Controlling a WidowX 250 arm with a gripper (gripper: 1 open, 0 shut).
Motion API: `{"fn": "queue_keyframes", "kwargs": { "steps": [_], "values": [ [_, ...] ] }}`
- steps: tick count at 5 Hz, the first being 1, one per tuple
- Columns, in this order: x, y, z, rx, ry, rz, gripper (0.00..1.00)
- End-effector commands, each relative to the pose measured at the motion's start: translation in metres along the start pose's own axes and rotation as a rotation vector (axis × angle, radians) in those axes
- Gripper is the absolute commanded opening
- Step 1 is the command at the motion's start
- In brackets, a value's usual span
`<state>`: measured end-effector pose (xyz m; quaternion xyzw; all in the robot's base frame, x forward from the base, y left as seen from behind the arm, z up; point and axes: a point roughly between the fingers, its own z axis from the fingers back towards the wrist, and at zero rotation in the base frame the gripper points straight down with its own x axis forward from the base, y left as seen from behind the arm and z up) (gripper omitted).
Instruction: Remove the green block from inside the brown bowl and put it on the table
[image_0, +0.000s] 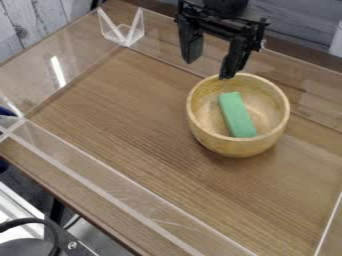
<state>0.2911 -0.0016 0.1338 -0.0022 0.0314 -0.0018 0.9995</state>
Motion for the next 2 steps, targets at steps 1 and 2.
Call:
{"fn": "queue_keyframes", "kwargs": {
  "steps": [1, 2],
  "values": [
    [-0.0023, -0.0094, -0.0033, 0.008, 0.001, 0.004, 1.00],
    [-0.0060, -0.0095, -0.0089, 0.000, -0.012, 0.024, 1.00]
  ]
}}
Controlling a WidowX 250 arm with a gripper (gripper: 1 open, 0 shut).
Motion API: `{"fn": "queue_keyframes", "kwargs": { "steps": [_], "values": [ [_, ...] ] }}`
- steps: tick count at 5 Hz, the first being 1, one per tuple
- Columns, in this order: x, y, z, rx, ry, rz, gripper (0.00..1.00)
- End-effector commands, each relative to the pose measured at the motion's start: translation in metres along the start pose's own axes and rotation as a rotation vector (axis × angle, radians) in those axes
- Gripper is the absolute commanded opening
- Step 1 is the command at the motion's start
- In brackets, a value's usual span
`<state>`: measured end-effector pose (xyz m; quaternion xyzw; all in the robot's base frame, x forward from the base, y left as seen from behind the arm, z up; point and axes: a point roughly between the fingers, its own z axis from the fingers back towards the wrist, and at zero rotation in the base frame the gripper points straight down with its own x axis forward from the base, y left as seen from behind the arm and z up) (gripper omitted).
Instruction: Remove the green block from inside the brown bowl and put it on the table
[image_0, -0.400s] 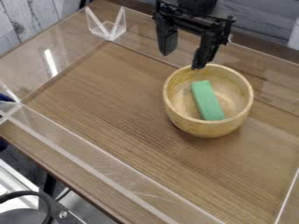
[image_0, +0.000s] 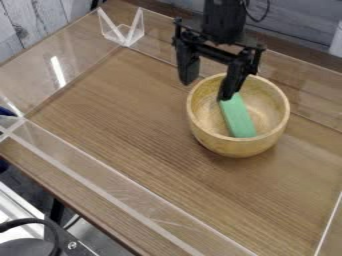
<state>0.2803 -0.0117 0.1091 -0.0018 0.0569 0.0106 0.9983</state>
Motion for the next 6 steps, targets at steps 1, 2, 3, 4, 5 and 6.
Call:
{"fn": "queue_keyframes", "kwargs": {
  "steps": [1, 2, 3, 4, 5, 6],
  "values": [
    [0.004, -0.002, 0.013, -0.013, -0.081, 0.042, 1.00],
    [0.006, -0.004, 0.009, -0.023, -0.092, 0.076, 1.00],
    [0.008, -0.006, 0.005, -0.030, -0.097, 0.105, 1.00],
    [0.012, -0.012, -0.002, -0.031, -0.079, 0.084, 1.00],
    [0.017, -0.020, -0.014, -0.028, -0.056, 0.062, 1.00],
    [0.015, -0.017, -0.010, -0.041, -0.075, 0.056, 1.00]
  ]
}}
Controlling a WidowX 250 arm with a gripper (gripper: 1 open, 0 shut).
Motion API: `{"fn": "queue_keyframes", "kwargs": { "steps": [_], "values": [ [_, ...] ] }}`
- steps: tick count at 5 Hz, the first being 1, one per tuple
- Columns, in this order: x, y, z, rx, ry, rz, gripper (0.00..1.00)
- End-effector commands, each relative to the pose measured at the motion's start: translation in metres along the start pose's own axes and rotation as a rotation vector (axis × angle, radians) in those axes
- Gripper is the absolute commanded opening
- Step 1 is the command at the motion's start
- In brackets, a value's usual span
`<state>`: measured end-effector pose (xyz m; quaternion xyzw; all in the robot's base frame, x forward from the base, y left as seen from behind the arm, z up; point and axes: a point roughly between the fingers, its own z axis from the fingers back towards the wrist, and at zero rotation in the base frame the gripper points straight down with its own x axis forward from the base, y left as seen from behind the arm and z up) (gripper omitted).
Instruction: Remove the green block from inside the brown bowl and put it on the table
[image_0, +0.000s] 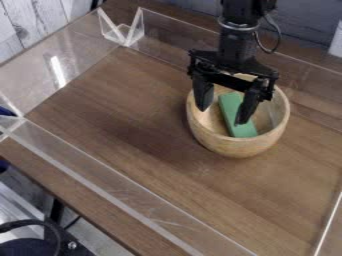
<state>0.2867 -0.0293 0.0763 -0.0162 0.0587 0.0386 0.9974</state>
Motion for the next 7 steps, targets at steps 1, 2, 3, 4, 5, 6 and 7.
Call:
{"fn": "queue_keyframes", "kwargs": {
  "steps": [1, 2, 3, 4, 5, 6, 7],
  "values": [
    [0.008, 0.000, 0.012, -0.022, -0.074, 0.001, 1.00],
    [0.008, 0.002, 0.010, -0.015, -0.062, -0.002, 1.00],
    [0.008, 0.004, 0.006, -0.009, -0.050, -0.004, 1.00],
    [0.013, 0.004, 0.009, -0.007, -0.040, 0.016, 1.00],
    [0.019, 0.004, 0.012, -0.006, -0.030, 0.037, 1.00],
    [0.026, 0.005, 0.004, -0.005, -0.042, 0.038, 1.00],
    [0.028, 0.006, 0.028, -0.020, -0.127, 0.033, 1.00]
  ]
}}
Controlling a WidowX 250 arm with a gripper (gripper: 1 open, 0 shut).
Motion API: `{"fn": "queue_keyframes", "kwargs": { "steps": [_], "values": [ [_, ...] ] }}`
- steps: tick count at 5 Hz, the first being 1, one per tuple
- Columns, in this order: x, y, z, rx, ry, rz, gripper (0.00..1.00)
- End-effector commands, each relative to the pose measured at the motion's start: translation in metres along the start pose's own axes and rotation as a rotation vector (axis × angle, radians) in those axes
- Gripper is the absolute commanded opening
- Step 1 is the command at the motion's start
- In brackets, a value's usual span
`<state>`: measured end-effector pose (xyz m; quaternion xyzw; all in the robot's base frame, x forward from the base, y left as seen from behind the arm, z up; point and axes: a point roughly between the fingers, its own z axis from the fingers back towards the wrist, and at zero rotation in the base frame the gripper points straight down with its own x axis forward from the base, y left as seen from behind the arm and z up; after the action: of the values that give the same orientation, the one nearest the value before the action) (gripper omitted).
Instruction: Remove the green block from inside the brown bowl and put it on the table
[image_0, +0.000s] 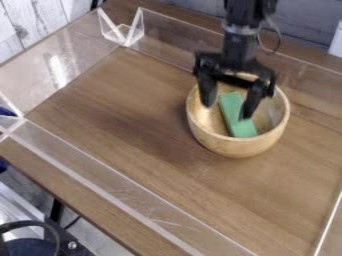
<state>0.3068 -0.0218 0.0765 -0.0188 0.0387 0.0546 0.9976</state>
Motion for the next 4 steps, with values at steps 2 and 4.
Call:
{"fn": "queue_keyframes", "kwargs": {
  "steps": [2, 4],
  "values": [
    [-0.011, 0.020, 0.109, 0.020, -0.147, -0.082, 1.00],
    [-0.009, 0.019, 0.089, 0.033, -0.125, -0.137, 1.00]
  ]
}}
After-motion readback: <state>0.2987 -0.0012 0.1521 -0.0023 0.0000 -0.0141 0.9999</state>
